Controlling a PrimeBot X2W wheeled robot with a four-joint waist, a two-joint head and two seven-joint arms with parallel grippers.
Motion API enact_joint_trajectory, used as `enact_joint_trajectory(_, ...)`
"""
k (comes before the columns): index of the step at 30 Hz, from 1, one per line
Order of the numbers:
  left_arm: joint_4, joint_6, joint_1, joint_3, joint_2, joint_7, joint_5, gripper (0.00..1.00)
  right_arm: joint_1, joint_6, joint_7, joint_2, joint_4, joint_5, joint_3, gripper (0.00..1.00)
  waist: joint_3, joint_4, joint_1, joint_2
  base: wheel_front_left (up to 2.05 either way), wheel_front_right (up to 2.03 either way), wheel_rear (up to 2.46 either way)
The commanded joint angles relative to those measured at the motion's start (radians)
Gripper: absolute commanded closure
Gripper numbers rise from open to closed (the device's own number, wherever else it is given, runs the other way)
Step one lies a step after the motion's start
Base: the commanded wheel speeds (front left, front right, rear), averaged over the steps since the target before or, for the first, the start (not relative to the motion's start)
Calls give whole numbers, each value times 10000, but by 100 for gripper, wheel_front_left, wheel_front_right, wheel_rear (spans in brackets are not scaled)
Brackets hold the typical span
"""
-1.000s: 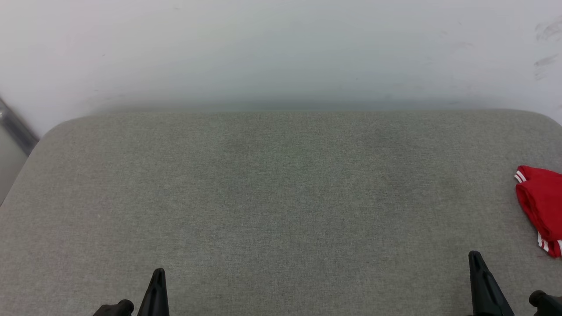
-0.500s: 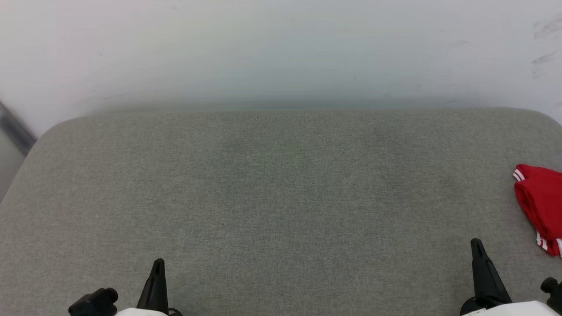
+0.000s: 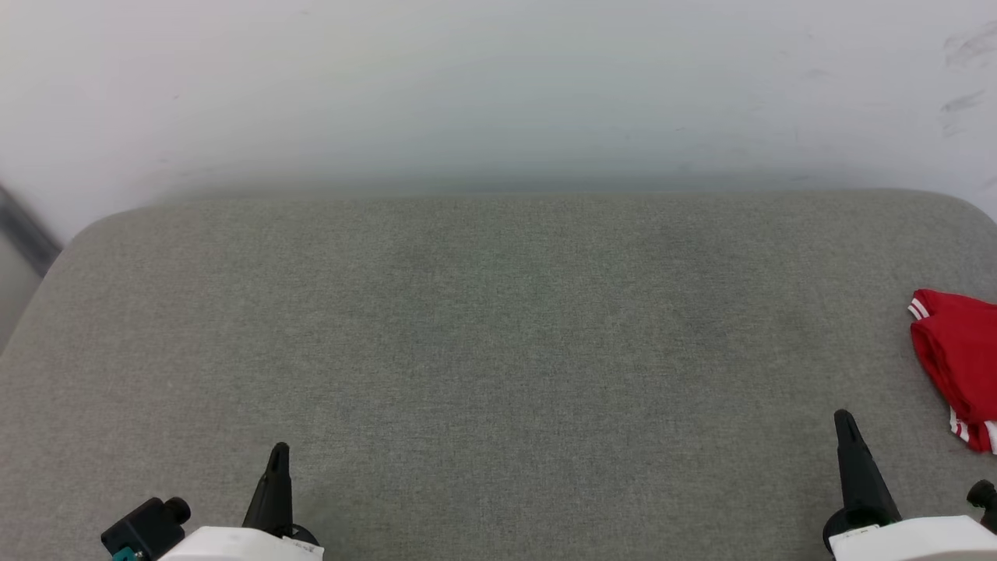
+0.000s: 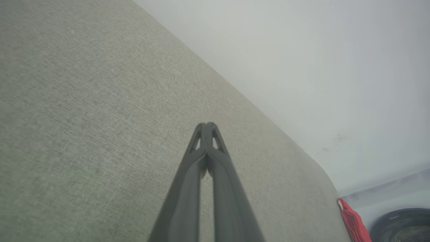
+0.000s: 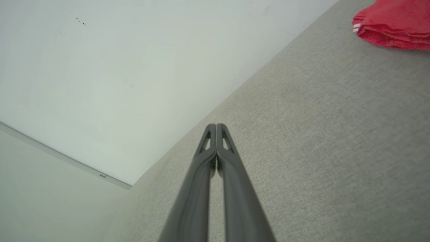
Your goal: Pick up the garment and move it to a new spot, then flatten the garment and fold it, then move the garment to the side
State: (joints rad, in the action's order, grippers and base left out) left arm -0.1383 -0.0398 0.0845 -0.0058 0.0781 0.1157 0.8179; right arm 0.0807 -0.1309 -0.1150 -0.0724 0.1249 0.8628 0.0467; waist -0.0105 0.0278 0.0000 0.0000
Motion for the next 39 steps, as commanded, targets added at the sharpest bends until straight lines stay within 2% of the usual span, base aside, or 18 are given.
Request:
enact_joint_trajectory(1, 53, -74, -285, 47, 47, -62, 370, 100, -270, 0, 71, -92, -45, 369, 3, 100, 2, -5, 0, 0, 0, 0, 0)
enact_joint_trajectory(22, -297, -362, -852, 262, 73, -668, 3025, 100, -815, 1, 684, -113, 356, 2858, 71, 100, 37, -75, 0, 0, 0, 0, 0)
enact_joint_trajectory(39, -533, -545, -1220, 420, 62, -1075, 4697, 100, -1169, 1, 1094, -103, 617, 4437, 145, 100, 64, -129, 0, 0, 0, 0, 0)
